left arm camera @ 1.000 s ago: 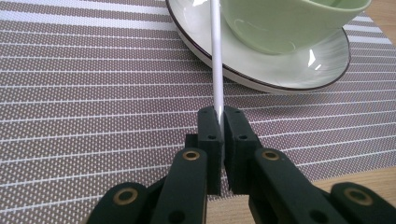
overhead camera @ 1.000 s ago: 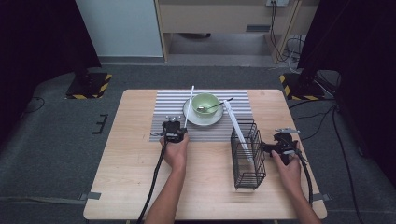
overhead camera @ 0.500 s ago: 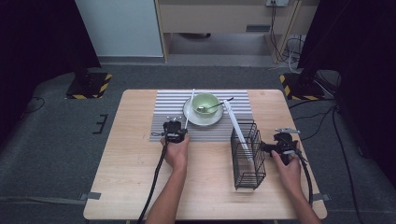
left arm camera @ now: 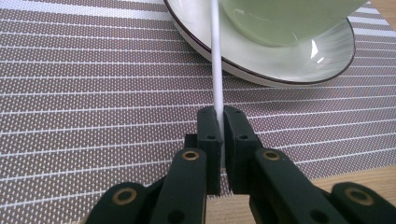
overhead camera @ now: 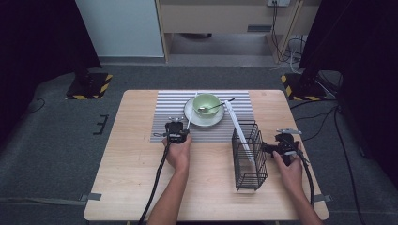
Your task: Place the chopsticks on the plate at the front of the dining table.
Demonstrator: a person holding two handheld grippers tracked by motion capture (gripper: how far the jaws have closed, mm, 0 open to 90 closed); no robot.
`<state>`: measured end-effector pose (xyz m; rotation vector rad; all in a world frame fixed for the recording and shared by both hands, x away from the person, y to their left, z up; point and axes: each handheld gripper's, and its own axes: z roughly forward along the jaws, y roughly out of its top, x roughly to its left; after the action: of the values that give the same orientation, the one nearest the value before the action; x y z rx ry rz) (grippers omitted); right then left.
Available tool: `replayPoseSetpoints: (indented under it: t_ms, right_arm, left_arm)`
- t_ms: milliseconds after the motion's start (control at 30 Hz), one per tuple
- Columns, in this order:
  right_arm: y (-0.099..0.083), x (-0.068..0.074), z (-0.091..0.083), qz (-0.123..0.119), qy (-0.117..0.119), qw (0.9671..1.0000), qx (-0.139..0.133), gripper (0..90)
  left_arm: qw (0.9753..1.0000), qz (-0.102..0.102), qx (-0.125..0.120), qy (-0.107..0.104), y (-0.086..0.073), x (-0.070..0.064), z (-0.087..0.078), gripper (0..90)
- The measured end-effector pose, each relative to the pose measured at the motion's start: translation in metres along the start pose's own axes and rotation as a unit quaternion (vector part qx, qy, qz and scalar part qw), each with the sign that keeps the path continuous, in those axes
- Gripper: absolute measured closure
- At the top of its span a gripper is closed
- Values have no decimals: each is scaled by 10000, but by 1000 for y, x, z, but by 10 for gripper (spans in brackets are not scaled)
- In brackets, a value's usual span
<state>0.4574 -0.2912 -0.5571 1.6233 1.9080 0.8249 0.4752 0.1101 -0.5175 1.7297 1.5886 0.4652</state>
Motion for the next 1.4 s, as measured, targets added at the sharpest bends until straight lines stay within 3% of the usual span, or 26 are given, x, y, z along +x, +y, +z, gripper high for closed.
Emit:
replayPoseSetpoints:
  t_ms: [567,1400]
  right_arm:
    - [0,0,0,-4,5,10000,5,9]
    - [0,1,0,-18,11,10000,2,9]
  left_arm:
    - [10000,-16,-59,-13,0,-2,0,853]
    - [9995,116,-40,-302,-3,-22,6,803]
